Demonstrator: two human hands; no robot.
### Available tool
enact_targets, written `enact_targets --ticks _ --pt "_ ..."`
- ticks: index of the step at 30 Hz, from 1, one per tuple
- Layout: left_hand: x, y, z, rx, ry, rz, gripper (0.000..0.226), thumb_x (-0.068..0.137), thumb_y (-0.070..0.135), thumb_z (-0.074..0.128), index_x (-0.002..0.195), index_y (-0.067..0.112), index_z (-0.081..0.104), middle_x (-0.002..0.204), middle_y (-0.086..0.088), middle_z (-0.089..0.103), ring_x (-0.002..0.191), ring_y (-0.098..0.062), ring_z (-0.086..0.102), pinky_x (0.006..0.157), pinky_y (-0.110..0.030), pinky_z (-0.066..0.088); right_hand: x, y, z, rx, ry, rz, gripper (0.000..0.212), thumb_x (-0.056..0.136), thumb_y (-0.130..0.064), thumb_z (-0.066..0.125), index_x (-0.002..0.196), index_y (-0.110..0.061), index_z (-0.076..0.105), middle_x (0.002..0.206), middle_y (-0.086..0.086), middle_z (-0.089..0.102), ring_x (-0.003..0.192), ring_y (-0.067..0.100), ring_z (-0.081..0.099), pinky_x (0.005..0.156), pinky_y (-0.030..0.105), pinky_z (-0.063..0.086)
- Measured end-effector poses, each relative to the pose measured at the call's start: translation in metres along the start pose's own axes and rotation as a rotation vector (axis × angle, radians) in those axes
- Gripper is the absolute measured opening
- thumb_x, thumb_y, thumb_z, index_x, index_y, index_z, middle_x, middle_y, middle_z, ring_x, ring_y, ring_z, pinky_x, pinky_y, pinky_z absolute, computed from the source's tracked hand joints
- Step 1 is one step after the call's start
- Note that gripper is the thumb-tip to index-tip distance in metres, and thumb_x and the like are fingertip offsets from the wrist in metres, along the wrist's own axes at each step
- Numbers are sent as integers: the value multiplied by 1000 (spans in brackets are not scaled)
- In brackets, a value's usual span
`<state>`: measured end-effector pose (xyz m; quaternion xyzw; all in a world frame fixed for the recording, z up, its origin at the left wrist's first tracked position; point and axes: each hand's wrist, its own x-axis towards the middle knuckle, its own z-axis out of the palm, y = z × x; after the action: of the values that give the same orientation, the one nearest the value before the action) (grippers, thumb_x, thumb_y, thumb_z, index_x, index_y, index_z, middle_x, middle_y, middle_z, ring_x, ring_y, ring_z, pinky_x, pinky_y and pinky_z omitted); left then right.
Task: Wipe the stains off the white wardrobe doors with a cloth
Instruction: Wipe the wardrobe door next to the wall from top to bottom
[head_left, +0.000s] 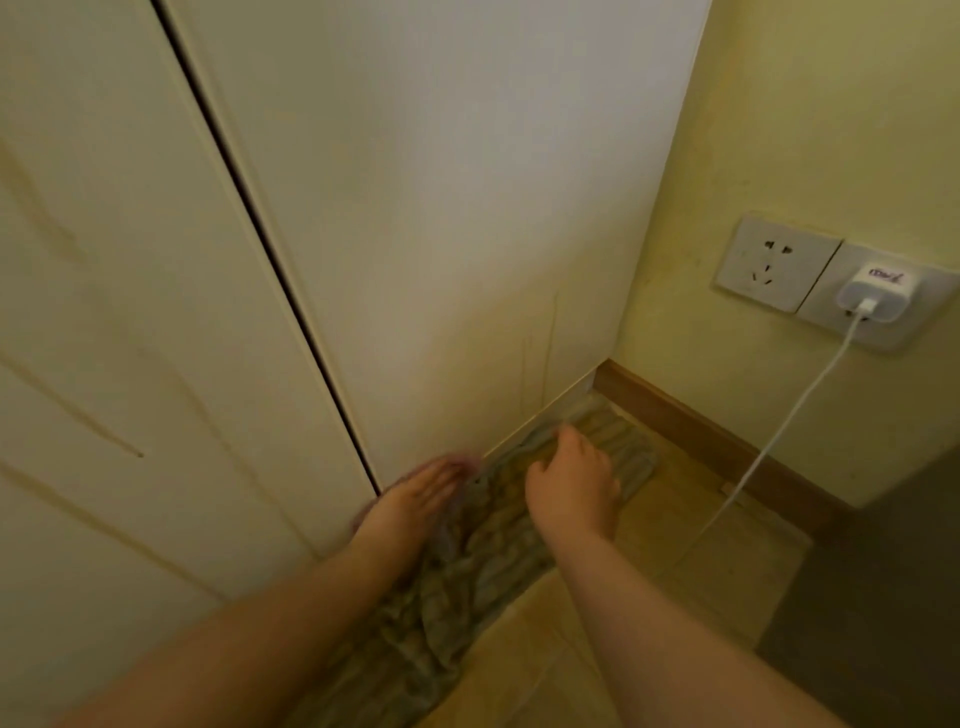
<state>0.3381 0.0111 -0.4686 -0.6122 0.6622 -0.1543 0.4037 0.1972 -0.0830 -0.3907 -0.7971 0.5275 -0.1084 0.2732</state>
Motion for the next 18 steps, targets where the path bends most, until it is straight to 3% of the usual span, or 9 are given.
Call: enact_targets --ticks 2,3,5,6,7,8,13,15,18 --pt "-13 15 34 -110 62 -162 66 96 35 17 147 5 -12 148 -4 -27 142 -21 -25 112 -26 -18 3 1 3 34 -21 0 48 95 -22 44 141 -19 32 143 1 39 131 21 34 108 37 28" --pt "-16 10 34 -197 72 -181 66 92 38 14 150 10 1 153 -3 -17 145 -13 -15 114 -23 -15 5 3 5 83 -37 39 48 95 -22 44 141 -19 32 142 2 40 130 21 34 108 39 30" --pt "-17 -5 5 -119 9 -71 61 92 31 9 150 16 15 157 3 4 144 -4 5 112 -26 -20 10 6 7 202 -53 176 47 94 -22 46 140 -19 34 140 4 43 128 24 38 106 43 33" --pt "-7 -15 -10 92 118 -23 58 95 28 7 150 12 3 158 0 -2 145 -8 -3 108 -31 -26 12 8 7 234 -45 239 46 94 -22 46 139 -19 35 138 5 44 126 25 40 105 43 34" --pt "6 -30 -32 166 146 77 57 99 28 10 147 5 -10 157 -6 -11 145 -18 -12 102 -36 -30 16 10 8 246 -36 294 45 95 -22 45 138 -17 36 137 6 46 126 26 41 104 42 34" --pt "17 -42 -53 110 142 51 61 101 30 15 145 0 -16 156 -11 -16 143 -26 -17 97 -39 -30 18 10 8 257 -33 333 44 95 -22 44 138 -16 36 136 7 46 126 27 41 104 41 33" --pt "85 -108 -132 -26 325 -316 62 103 32 15 146 -3 -12 156 -15 -15 143 -30 -16 104 -45 -22 29 6 15 301 -16 379 43 95 -22 44 137 -16 38 134 7 48 124 28 42 104 42 34" --pt "90 -95 -123 71 277 -257 62 103 31 16 146 -4 -11 156 -18 -14 143 -33 -15 100 -47 -23 31 12 14 283 -7 402 42 95 -23 43 137 -18 38 133 7 49 123 27 44 102 41 35" --pt "64 -41 -67 222 59 17 65 102 32 20 144 -4 -15 155 -18 -15 142 -34 -15 96 -46 -24 28 21 8 294 3 448 40 95 -21 42 135 -18 39 132 8 49 123 28 42 103 39 34"
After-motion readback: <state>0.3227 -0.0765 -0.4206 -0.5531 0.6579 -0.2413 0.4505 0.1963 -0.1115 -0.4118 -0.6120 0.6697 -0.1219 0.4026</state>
